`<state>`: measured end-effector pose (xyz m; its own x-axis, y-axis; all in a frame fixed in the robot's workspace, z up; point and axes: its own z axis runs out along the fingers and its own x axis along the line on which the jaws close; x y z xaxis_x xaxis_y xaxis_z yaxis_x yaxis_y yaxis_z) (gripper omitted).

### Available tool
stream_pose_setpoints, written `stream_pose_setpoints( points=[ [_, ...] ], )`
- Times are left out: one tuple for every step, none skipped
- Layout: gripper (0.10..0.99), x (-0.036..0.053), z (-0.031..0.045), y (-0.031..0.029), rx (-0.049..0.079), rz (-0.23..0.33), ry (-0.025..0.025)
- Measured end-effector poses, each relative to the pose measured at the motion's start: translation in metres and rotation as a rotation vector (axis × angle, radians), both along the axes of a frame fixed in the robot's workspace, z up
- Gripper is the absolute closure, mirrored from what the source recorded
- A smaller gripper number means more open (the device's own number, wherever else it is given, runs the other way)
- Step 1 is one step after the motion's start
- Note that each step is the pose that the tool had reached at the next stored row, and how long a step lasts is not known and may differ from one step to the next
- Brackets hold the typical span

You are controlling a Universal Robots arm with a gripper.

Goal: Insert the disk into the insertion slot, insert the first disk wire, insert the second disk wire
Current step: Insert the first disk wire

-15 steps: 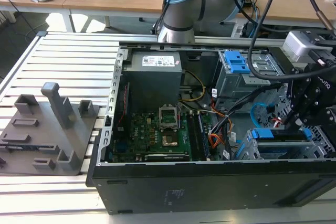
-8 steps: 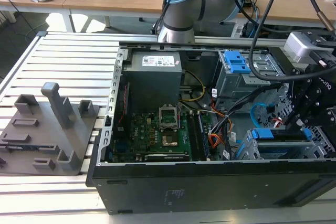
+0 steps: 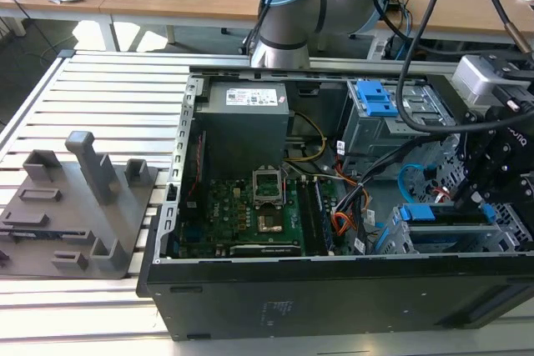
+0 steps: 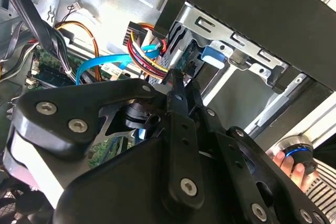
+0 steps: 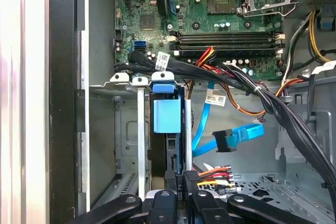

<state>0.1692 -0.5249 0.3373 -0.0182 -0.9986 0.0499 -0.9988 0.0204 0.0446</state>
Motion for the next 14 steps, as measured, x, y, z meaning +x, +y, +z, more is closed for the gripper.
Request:
stream_pose_setpoints(
  points=[
    [0.910,0.0002,-0.0001,-0.0003,0.001,0.000,0.0000],
    [0.910,0.0003,-0.0001,-0.0005,0.002,0.000,0.0000],
    [0.910,0.0004,-0.0001,-0.0008,0.003,0.000,0.0000],
    [0.910,0.0006,-0.0001,-0.0010,0.004,0.000,0.0000],
    [0.910,0.0008,-0.0001,-0.0012,0.004,0.000,0.0000],
    [0.910,0.0012,-0.0001,-0.0014,0.005,0.000,0.0000],
    [0.910,0.0015,-0.0001,-0.0014,0.006,0.000,0.0000],
    [0.910,0.0019,-0.0001,-0.0015,0.006,0.000,0.0000],
    [0.910,0.0023,-0.0001,-0.0015,0.007,0.000,0.0000],
    [0.910,0.0026,-0.0001,-0.0016,0.007,0.000,0.0000],
    [0.910,0.0026,-0.0002,-0.0019,0.010,0.000,0.0000],
    [0.910,0.0027,-0.0004,-0.0022,0.012,0.000,0.0000],
    [0.910,0.0027,-0.0008,-0.0026,0.013,0.000,-0.0001],
    [0.910,0.0028,-0.0016,-0.0032,0.015,0.000,0.0000]
  ],
)
